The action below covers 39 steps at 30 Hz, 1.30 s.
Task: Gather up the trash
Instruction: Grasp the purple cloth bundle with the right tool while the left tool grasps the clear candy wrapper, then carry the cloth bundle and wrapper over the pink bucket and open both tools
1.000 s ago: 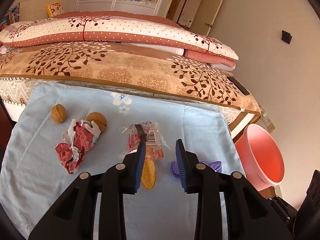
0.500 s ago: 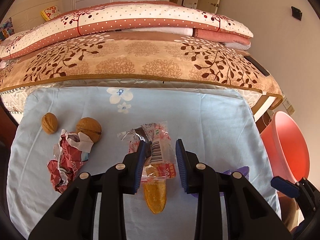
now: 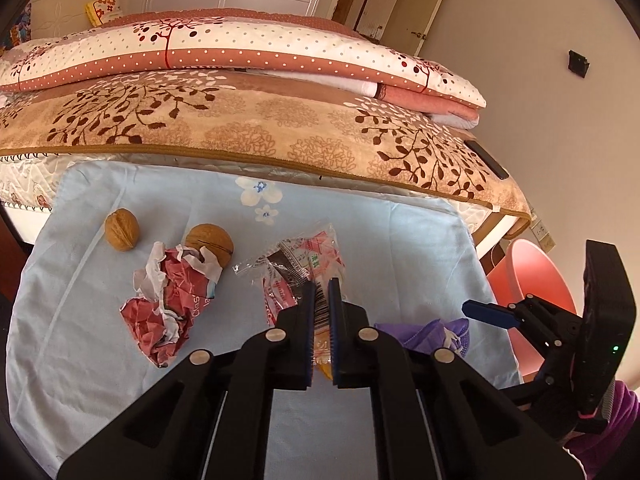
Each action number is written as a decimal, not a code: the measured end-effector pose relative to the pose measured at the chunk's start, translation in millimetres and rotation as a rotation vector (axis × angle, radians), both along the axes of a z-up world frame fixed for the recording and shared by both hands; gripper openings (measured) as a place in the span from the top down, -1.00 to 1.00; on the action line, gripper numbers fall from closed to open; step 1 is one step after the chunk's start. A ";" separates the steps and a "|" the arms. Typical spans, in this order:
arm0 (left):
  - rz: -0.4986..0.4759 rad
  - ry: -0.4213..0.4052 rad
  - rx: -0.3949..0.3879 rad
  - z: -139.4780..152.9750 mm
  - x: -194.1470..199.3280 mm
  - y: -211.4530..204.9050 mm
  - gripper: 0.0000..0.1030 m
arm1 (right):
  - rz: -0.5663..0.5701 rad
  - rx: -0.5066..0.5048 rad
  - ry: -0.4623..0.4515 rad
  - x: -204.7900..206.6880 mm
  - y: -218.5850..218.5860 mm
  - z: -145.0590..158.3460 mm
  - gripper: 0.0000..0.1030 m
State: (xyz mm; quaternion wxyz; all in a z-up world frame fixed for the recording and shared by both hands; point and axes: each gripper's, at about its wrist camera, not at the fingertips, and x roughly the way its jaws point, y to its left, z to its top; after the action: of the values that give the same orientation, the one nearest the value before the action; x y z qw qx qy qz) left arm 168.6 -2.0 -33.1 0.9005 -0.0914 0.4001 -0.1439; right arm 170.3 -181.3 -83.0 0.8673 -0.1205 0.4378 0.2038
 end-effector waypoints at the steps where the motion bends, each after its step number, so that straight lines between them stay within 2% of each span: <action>1: -0.005 -0.002 -0.011 1.3 -1.6 2.4 0.89 | 0.015 -0.019 0.008 2.5 2.1 -2.4 -0.44; 6: -0.027 -0.015 -0.033 5.7 -8.5 9.5 0.89 | 0.057 -0.073 0.058 13.7 8.3 -13.1 -0.44; 10: -0.041 -0.017 -0.056 5.7 -12.0 15.0 0.89 | 0.044 -0.026 0.113 13.1 8.4 -13.6 0.01; 11: -0.045 -0.014 -0.064 5.4 -12.1 16.7 0.89 | 0.038 -0.013 0.124 12.0 7.7 -12.8 0.29; 12: -0.049 -0.012 -0.072 5.0 -12.2 18.2 0.89 | 0.026 -0.003 0.132 10.1 7.2 -11.6 0.42; 13: -0.053 -0.012 -0.079 4.9 -12.3 19.6 0.89 | 0.008 0.002 0.144 8.7 6.5 -10.7 0.45; 19: -0.090 -0.014 -0.109 6.1 -14.1 24.0 0.89 | -0.126 0.075 0.154 -10.3 -2.2 3.9 0.48; 28: -0.158 -0.024 -0.119 10.5 -25.7 20.1 0.89 | -0.299 0.143 0.083 -67.3 -7.0 31.4 0.48; 39: -0.147 -0.056 -0.107 17.1 -53.0 9.8 0.89 | -0.360 0.171 0.010 -104.4 -15.5 44.0 0.48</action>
State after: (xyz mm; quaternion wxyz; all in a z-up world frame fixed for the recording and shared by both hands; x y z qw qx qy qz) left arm 115.6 7.8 -16.0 0.8921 -0.1058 0.3722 -0.2333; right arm 65.8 -196.8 -39.1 0.8947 0.0350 0.4376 0.0826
